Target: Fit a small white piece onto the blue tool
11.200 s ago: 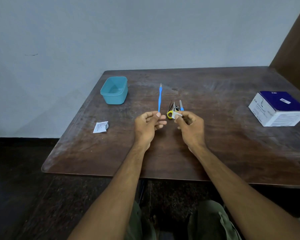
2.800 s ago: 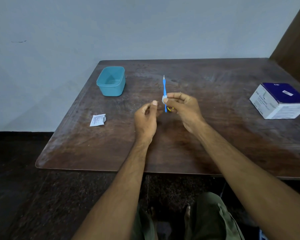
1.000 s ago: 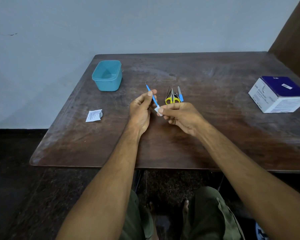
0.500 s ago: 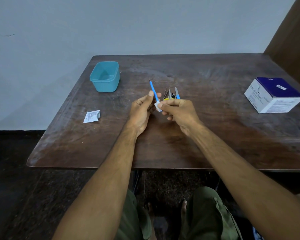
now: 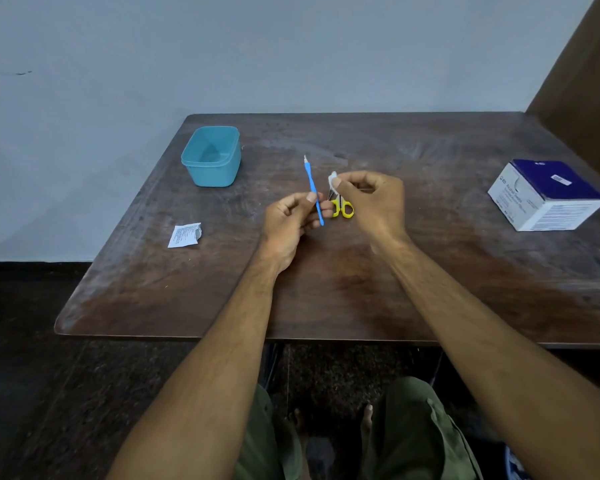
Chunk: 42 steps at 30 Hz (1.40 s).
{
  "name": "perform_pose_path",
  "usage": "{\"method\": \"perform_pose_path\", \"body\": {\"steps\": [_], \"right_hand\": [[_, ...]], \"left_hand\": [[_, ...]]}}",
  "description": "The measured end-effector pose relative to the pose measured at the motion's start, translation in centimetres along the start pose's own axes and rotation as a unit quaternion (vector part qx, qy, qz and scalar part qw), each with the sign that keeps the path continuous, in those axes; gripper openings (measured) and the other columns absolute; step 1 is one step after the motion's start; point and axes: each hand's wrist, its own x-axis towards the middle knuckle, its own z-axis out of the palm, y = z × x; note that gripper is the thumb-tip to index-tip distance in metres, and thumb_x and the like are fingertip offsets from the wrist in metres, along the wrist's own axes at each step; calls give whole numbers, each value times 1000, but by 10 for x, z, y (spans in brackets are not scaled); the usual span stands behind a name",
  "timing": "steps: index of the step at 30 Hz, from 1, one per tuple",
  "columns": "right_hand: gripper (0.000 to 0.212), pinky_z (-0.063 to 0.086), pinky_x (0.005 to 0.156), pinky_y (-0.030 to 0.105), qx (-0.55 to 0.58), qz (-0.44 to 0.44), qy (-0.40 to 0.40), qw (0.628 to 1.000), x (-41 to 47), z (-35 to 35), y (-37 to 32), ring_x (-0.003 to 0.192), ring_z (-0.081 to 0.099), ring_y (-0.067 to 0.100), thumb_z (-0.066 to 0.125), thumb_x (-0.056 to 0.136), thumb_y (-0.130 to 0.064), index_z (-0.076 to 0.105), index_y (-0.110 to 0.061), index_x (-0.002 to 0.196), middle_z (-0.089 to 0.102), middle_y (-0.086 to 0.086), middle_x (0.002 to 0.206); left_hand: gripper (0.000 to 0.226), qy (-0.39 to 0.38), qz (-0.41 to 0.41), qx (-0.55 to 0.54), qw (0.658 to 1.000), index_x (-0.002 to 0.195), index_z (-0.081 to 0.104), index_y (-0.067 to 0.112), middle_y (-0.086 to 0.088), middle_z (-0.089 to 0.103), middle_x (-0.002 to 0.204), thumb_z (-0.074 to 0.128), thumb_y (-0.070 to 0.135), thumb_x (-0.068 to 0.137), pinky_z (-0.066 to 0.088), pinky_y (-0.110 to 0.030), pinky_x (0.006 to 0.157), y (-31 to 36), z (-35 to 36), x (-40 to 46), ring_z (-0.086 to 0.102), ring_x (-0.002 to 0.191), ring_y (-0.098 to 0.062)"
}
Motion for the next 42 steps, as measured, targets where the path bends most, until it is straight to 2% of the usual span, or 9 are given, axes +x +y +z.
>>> {"method": "perform_pose_path", "body": {"steps": [6, 12, 21, 25, 28, 32, 37, 40, 42], "right_hand": [[12, 49, 46, 26, 17, 28, -37, 999, 1, 18, 6, 44, 57, 16, 73, 83, -14, 72, -2, 81, 70, 15, 66], [11, 46, 40, 28, 82, 81, -18, 993, 6, 19, -5, 37, 52, 23, 73, 82, -9, 68, 1, 80, 68, 12, 65], [9, 48, 60, 38, 41, 104, -48, 993, 6, 13, 4, 60, 57, 24, 79, 77, -13, 71, -8, 77, 72, 18, 79], [8, 47, 60, 39, 64, 106, -24, 992, 16, 13, -5, 62, 55, 21, 79, 77, -15, 72, -12, 76, 71, 8, 72], [14, 52, 60, 49, 54, 112, -46, 991, 13, 16, 3, 62, 58, 27, 80, 74, -18, 73, -8, 80, 72, 17, 79], [12, 49, 59, 32, 7, 100, -64, 993, 7, 11, 7, 62, 61, 22, 78, 76, -17, 74, -6, 81, 73, 17, 79], [11, 50, 61, 30, 29, 76, -28, 996, 16, 10, -10, 64, 61, 13, 77, 80, -18, 72, -20, 70, 71, 2, 73], [8, 49, 59, 35, 29, 91, -46, 994, 10, 13, -5, 63, 58, 22, 76, 80, -17, 74, -11, 75, 70, 9, 72], [10, 47, 56, 30, 16, 98, -63, 993, 3, 13, 0, 60, 56, 21, 74, 81, -15, 74, -5, 80, 70, 14, 72]], "left_hand": [[16, -25, 28, 53, 998, 88, 66, 5, 2, 71, 68, 54, 10, 97, 46, -17, 57, 0, -1, -1, 65, 61, -6], [13, -21, 22, 49, 998, 86, 67, 8, 1, 67, 65, 58, 11, 94, 42, -19, 58, -3, -4, 2, 59, 58, -7], [9, -3, 26, 67, 997, 82, 65, 7, 4, 68, 61, 63, 6, 90, 43, -14, 53, 0, -1, 0, 59, 54, -4], [5, 7, 20, 65, 998, 83, 66, 8, 3, 68, 62, 66, 8, 88, 44, -14, 53, 1, -1, -2, 60, 54, -5], [8, 6, 24, 65, 998, 81, 65, 8, 3, 68, 61, 65, 6, 89, 45, -14, 53, 2, -1, -2, 59, 53, -4], [8, 3, 28, 77, 997, 80, 65, 7, 3, 68, 61, 65, 6, 88, 44, -15, 53, 2, -1, -1, 59, 54, -6], [5, 5, 22, 74, 997, 82, 66, 7, 2, 69, 62, 69, 8, 86, 46, -15, 55, 2, -1, -2, 60, 55, -6], [7, 5, 26, 70, 997, 80, 66, 6, 3, 68, 61, 67, 6, 87, 45, -15, 54, 2, -1, -2, 59, 54, -6], [9, 3, 30, 72, 997, 79, 65, 6, 2, 67, 61, 66, 5, 87, 45, -15, 54, 2, -1, -2, 58, 54, -6]]}}
